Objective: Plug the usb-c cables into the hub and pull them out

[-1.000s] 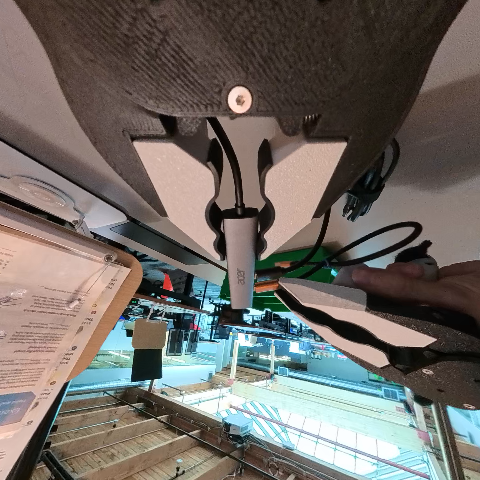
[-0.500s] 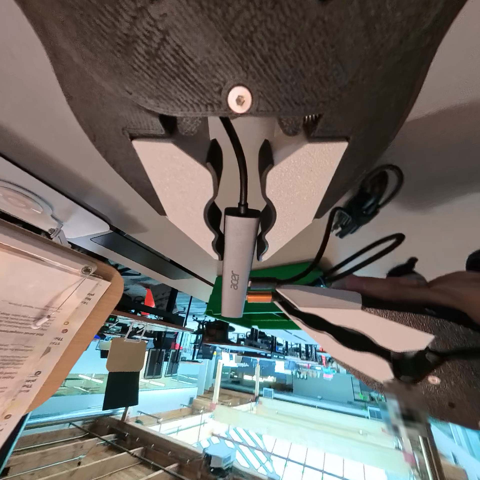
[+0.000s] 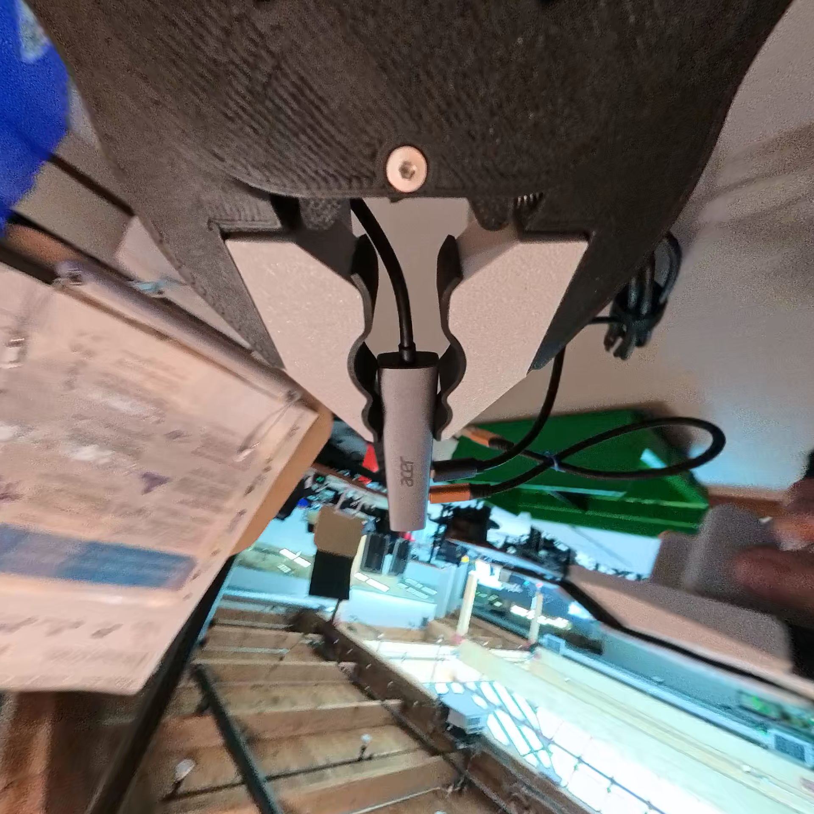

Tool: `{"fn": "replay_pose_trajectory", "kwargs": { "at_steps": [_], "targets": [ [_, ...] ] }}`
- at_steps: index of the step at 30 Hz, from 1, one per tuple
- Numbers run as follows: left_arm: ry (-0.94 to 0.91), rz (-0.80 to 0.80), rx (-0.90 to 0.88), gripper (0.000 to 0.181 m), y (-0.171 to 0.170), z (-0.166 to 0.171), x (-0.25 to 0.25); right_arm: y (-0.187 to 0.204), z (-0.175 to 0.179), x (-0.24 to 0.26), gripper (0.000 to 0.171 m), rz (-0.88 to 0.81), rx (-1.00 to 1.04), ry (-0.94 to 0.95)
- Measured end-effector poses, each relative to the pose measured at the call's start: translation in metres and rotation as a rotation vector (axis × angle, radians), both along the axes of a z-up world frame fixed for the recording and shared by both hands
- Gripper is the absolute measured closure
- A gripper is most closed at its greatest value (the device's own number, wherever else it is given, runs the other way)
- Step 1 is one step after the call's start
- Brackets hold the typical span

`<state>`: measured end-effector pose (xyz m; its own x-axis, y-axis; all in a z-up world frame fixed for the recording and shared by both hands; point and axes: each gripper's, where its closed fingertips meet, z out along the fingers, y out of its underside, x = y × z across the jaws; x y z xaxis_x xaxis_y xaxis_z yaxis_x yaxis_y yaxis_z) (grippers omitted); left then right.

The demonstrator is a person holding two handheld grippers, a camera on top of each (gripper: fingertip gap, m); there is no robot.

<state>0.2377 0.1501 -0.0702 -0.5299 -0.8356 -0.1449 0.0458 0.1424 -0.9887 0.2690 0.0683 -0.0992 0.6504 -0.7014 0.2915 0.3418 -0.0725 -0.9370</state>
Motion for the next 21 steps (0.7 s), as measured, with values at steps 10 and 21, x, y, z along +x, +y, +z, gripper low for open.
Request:
{"fn": "replay_pose_trajectory", "kwargs": {
  "at_steps": [10, 21],
  "targets": [
    [0.277, 0.003, 0.041, 0.134, 0.050, -0.093, -0.045, -0.146, 0.132, 0.000, 0.149, -0.380, -0.123, -0.096],
    [0.359, -0.120, 0.013, 0.134, 0.027, -0.115, -0.065, -0.315, 0.101, 0.063, 0.149, -0.821, -0.680, 0.151]
  ]
}}
